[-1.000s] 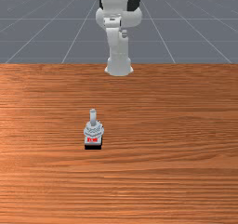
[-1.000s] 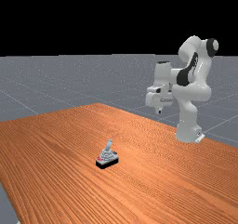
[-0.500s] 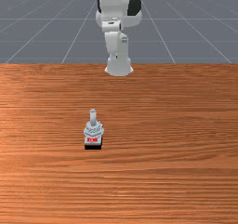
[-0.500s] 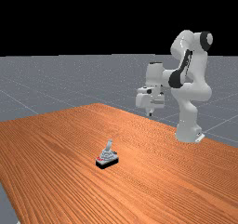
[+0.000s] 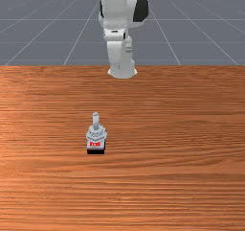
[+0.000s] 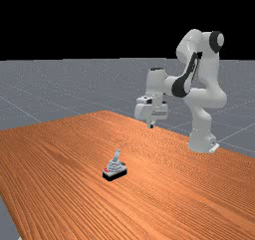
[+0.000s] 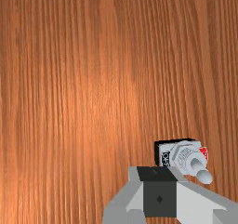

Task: Turn on the trigger

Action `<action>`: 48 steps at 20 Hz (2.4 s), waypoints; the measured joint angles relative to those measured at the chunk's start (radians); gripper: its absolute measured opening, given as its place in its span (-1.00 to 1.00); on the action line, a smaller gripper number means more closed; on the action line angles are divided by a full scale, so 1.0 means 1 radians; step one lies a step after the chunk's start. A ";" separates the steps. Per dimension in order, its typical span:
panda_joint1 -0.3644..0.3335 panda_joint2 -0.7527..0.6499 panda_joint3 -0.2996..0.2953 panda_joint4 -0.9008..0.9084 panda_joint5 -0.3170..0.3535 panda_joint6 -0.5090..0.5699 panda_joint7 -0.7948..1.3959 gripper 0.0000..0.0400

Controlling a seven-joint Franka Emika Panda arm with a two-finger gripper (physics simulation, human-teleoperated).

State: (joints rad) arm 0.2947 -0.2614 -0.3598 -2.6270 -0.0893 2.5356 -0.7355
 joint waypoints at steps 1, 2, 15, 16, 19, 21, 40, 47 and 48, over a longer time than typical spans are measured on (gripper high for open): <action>0.019 0.030 -0.020 0.023 0.051 -0.035 -0.040 -1.00; 0.023 0.049 -0.024 0.019 0.060 -0.016 -0.047 -1.00; 0.007 0.103 -0.066 -0.016 0.089 0.100 -0.082 -1.00; 0.010 0.104 -0.075 -0.014 0.097 0.097 -0.120 -1.00; -0.004 0.127 -0.060 -0.020 0.044 0.130 -0.064 -1.00; 0.002 0.151 -0.063 -0.025 0.053 0.157 -0.070 -1.00; 0.019 0.308 -0.094 0.137 0.271 0.122 -0.288 -1.00; 0.005 0.424 -0.067 0.281 0.355 0.097 -0.333 -1.00; 0.002 0.435 -0.064 0.295 0.362 0.094 -0.337 -1.00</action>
State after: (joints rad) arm 0.2971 0.1738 -0.4242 -2.3318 0.2728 2.6301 -1.0720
